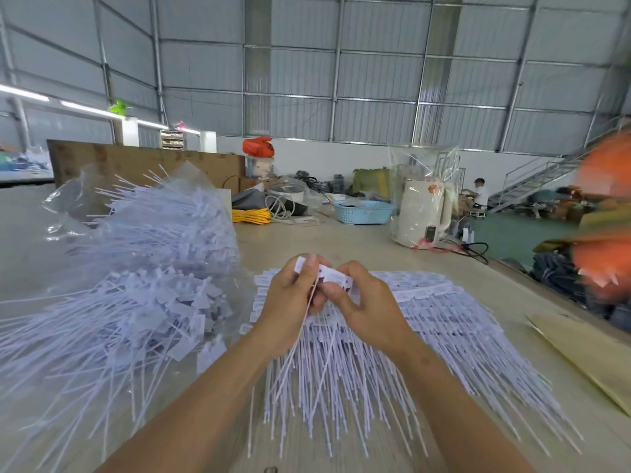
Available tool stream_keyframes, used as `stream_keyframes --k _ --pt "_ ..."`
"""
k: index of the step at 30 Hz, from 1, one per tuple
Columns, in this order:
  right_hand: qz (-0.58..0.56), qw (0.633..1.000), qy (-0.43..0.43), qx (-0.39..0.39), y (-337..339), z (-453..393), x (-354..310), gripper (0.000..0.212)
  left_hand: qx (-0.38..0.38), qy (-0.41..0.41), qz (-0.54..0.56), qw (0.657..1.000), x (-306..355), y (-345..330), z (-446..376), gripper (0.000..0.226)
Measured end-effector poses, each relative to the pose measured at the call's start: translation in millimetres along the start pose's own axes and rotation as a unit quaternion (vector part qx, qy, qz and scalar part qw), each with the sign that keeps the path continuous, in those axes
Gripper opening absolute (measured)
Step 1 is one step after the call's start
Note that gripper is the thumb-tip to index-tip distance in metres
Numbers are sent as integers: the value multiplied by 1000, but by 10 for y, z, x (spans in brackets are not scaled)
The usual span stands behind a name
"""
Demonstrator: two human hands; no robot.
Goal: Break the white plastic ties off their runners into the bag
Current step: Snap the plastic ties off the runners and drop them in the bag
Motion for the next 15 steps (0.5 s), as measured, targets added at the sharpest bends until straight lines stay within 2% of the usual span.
stream_keyframes --k 3,9,11,13,15 --pt "-3 999 21 -24 33 -10 15 22 -8 10 10 1000 44 -1 5 31" --pt "22 996 88 3 60 -38 -77 25 3 48 -34 998 122 44 -23 30" --pt "67 992 106 -2 94 -44 -35 23 -12 33 -140 989 144 87 -55 31" --pt "106 988 116 -8 112 -41 -10 19 -29 15 -256 966 158 94 -63 31" --pt "93 989 114 3 121 -49 -63 18 -46 34 -235 970 189 85 -76 30"
Point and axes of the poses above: each hand's wrist, its own z-axis away from the middle knuckle, its own y-axis out of the back of the hand, x = y × z, the point moved 3 cm from there along -z, towards the middle knuckle, and after that the axes turned 4 degrees about z, right-handed, at the moved point
